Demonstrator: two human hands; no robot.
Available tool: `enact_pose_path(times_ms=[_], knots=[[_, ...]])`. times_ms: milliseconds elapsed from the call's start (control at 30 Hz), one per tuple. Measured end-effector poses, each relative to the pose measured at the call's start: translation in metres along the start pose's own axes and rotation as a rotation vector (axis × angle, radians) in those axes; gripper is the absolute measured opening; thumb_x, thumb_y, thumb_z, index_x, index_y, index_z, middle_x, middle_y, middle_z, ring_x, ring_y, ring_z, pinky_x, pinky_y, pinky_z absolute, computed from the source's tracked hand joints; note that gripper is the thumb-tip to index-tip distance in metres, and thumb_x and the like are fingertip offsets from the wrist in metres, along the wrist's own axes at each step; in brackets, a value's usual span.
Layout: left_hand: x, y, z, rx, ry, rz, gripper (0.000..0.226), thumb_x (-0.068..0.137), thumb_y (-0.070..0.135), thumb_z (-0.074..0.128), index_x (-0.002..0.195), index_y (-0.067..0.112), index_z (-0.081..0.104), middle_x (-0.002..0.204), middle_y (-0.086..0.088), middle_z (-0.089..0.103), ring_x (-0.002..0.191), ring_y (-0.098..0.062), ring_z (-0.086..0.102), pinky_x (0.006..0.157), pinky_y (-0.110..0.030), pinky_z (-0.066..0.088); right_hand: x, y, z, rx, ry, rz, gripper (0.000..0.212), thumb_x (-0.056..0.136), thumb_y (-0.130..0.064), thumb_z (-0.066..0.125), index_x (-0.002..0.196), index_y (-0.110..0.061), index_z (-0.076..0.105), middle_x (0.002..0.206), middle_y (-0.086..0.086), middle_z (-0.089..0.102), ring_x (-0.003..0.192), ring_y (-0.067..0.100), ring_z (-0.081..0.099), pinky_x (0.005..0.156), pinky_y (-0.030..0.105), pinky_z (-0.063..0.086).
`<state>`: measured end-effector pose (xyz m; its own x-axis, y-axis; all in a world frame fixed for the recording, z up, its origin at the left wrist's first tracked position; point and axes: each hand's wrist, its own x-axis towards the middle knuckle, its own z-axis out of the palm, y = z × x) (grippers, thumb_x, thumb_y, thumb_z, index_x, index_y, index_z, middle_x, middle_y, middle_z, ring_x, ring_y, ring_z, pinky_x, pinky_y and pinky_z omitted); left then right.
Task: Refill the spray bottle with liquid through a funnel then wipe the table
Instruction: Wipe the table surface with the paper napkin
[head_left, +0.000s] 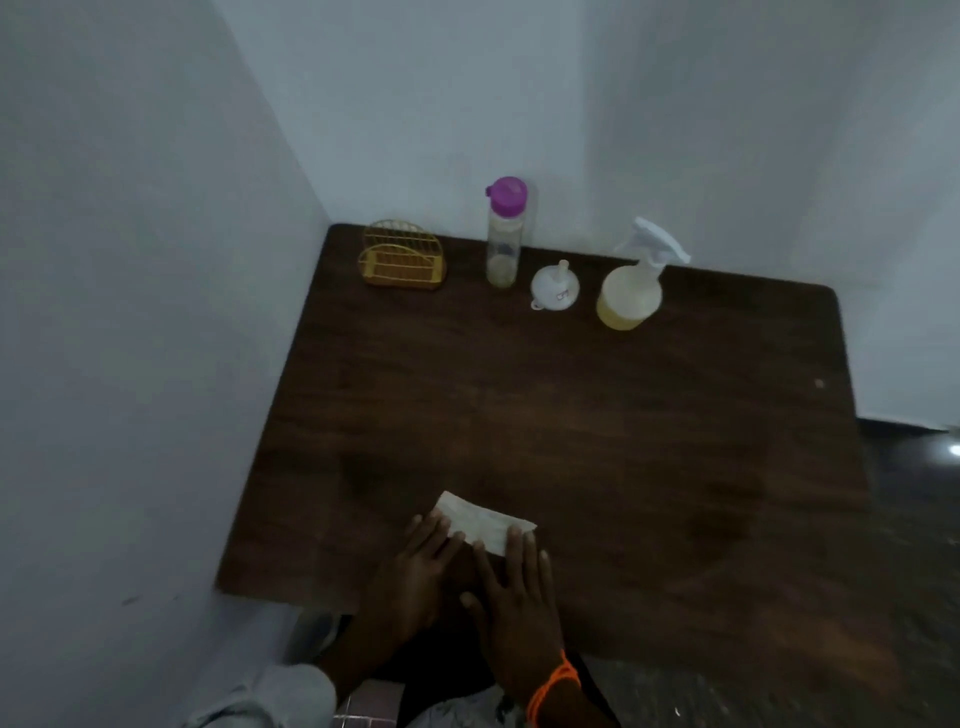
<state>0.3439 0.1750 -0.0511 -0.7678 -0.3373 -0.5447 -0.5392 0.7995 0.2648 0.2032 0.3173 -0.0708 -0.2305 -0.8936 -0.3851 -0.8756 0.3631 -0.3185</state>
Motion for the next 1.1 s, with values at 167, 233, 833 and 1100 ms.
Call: enact_pose_path(times_ms=[167, 233, 833, 1100], knots=[[-0.034, -0.033, 0.011, -0.113, 0.163, -0.247, 0.049, 0.084, 0.035, 0.051, 0.116, 0.007, 0.075, 0.122, -0.018, 0.071, 0.116, -0.034, 0.067, 0.124, -0.038, 0.009, 0.043, -0.033, -0.003, -0.045, -0.065, -0.234, 0.063, 0.096, -0.052, 0.047, 0.155, -0.034, 0.033, 0.165, 0.020, 0.017, 0.152, 0.039, 0.017, 0.117, 0.054, 0.017], [-0.045, -0.039, 0.019, -0.146, 0.223, -0.304, 0.048, 0.082, 0.025, 0.048, 0.115, 0.006, 0.076, 0.120, -0.018, 0.072, 0.115, -0.035, 0.068, 0.121, -0.038, 0.012, 0.053, -0.041, -0.001, -0.075, -0.083, -0.291, 0.060, 0.097, -0.052, 0.045, 0.154, -0.035, 0.034, 0.165, 0.019, 0.017, 0.153, 0.039, 0.014, 0.118, 0.053, 0.015], [0.028, 0.032, -0.005, 0.023, 0.004, -0.076, 0.057, 0.084, 0.040, 0.045, 0.127, 0.013, 0.071, 0.133, -0.016, 0.066, 0.131, -0.033, 0.057, 0.123, -0.043, 0.015, 0.002, 0.061, -0.021, -0.093, -0.016, -0.054, 0.062, 0.098, -0.054, 0.041, 0.156, -0.039, 0.027, 0.166, 0.006, 0.019, 0.153, 0.029, 0.022, 0.119, 0.053, 0.015], [0.093, -0.053, -0.074, 0.113, 0.209, -0.185, 0.050, 0.090, 0.026, 0.042, 0.130, 0.012, 0.068, 0.136, -0.015, 0.064, 0.136, -0.032, 0.052, 0.124, -0.046, 0.013, 0.134, 0.032, -0.064, -0.112, 0.080, -0.102, 0.059, 0.102, -0.054, 0.035, 0.157, -0.033, 0.027, 0.163, 0.009, 0.030, 0.153, 0.030, 0.019, 0.122, 0.055, 0.007]])
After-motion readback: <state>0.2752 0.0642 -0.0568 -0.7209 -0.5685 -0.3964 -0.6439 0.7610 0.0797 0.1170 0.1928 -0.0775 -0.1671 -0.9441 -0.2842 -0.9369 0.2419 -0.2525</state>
